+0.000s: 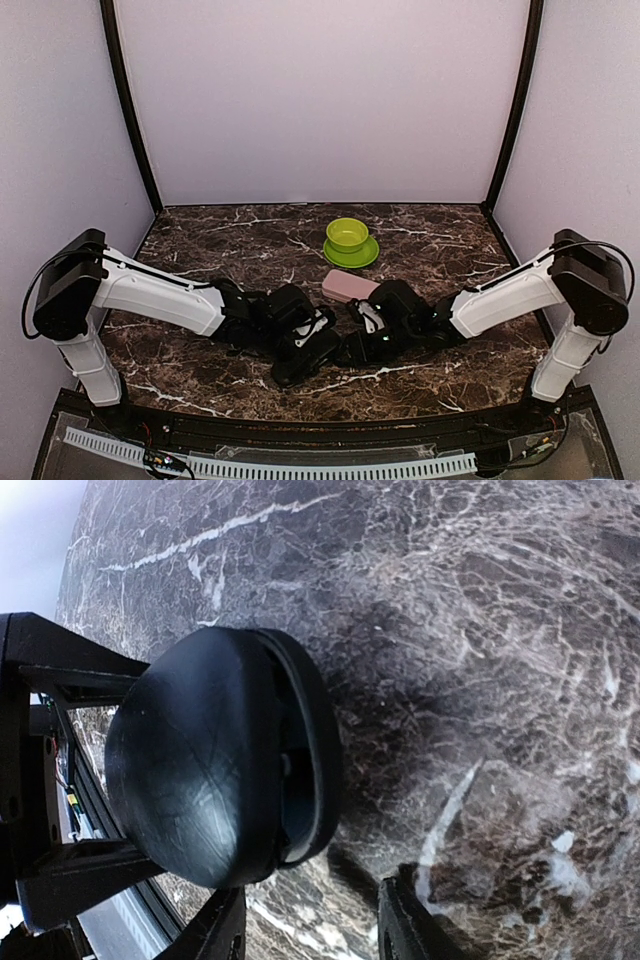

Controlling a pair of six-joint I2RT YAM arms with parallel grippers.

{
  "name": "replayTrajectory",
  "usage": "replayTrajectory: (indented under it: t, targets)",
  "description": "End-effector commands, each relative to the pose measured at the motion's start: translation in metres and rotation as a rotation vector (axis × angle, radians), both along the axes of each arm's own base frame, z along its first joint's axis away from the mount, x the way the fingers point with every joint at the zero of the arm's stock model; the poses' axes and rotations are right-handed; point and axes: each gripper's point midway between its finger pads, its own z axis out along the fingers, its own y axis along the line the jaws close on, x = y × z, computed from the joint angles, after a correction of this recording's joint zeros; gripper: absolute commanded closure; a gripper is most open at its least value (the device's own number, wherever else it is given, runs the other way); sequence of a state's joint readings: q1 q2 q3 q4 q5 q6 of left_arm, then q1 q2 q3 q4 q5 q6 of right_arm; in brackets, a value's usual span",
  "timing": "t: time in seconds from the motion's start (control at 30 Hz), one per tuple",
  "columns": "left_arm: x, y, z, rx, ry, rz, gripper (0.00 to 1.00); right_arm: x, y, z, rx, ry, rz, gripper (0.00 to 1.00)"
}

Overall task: Organize the sunglasses
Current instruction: Adjust the sunglasses in the sunglasses case.

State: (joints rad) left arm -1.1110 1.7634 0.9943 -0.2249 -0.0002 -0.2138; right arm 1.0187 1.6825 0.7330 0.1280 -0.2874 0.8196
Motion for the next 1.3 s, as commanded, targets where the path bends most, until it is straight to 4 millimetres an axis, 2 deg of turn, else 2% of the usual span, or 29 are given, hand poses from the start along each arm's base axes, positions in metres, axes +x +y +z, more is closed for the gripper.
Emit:
replayTrajectory:
  t: [0.0,0.37,0.7,0.93,1.07,1.27]
  targets:
    - [-0.001,-0.004,0.002,-0.008,0.009,-0.003,0.46,0.007,0.013,0.008,0.029,-0.038,0.003,0.55]
    - [-0.007,-0.008,0.003,-0.033,0.036,-0.027,0.47,0.015,0.007,0.007,0.002,-0.086,-0.035,0.59]
    - [-0.013,-0.009,-0.001,-0.040,0.057,-0.049,0.49,0.018,0.011,0.008,0.057,-0.094,-0.066,0.60]
    - [-0.006,-0.004,-0.001,-0.017,0.024,-0.018,0.51,0.015,-0.003,-0.002,0.039,-0.080,-0.103,0.59]
    - [-0.001,0.001,-0.002,0.018,-0.003,-0.002,0.45,0.009,-0.009,-0.003,0.000,-0.072,-0.074,0.56]
    - [-0.002,0.001,-0.003,0.044,-0.026,-0.024,0.29,-0.001,-0.024,-0.003,-0.081,-0.078,0.009,0.52]
